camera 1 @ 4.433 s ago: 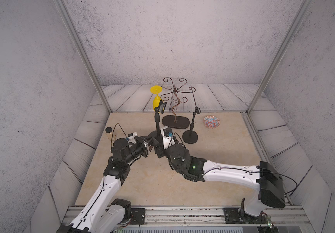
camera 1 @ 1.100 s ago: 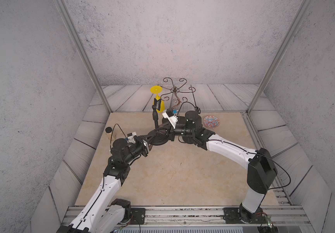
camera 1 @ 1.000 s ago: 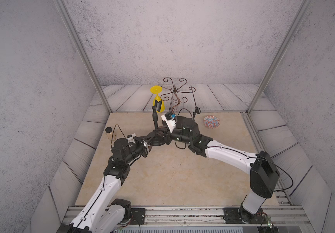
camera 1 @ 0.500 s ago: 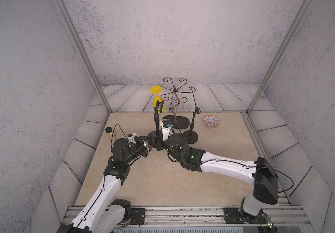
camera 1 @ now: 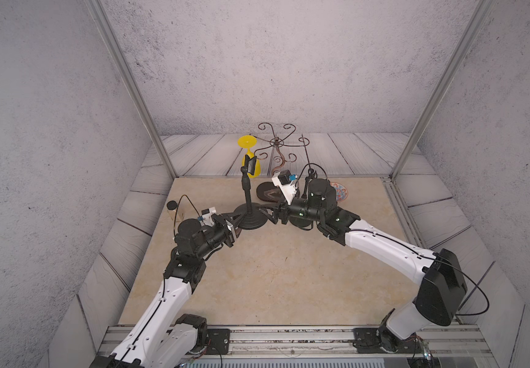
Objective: Assemble a microphone stand
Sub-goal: Screw the microphone stand pole into the microphone stand base.
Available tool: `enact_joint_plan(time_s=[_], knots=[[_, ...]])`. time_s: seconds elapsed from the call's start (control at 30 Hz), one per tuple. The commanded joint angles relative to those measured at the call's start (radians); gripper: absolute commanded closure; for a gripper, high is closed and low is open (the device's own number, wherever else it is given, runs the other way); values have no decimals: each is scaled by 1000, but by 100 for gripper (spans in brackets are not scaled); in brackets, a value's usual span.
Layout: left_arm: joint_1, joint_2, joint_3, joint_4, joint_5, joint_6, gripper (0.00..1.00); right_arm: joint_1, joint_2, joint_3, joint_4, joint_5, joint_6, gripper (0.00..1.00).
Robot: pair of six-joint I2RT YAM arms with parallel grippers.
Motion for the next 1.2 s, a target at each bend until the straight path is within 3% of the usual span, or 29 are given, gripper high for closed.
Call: enact_joint_plan(time_s=[0.0,0.1,0.27,0.47,0.57,0.67,0.7,0.8,0.87,0.93,1.1,1.17], knots=[[-4,-30,37,99,17,6,100,-20,77,70,-54,-275,-74,30],[-4,-30,37,99,19,4,100,-33,136,132,-74,-337,-68,33],[-4,-32,37,103,21,1,100,-33,219,225,-131,-341,-69,43],[-4,-31,35,104,21,1,100,-31,233,204,-11,-279,81,83],[-4,-30,35,104,21,2,100,-5,188,121,42,-115,142,100],[-4,-31,31,101,20,3,100,75,117,-27,106,232,195,100],[-3,-30,29,101,20,3,100,121,96,-59,97,409,216,100],[-3,-29,23,99,20,2,100,258,82,-42,-27,979,316,100],[-4,-29,21,99,20,4,100,325,110,16,-84,1225,357,100],[-3,-27,21,99,20,3,100,360,145,83,-116,1296,358,100],[-3,-25,26,99,21,4,100,366,123,61,-59,1232,310,97],[-3,-25,24,100,20,3,100,363,70,-8,40,1133,208,68]])
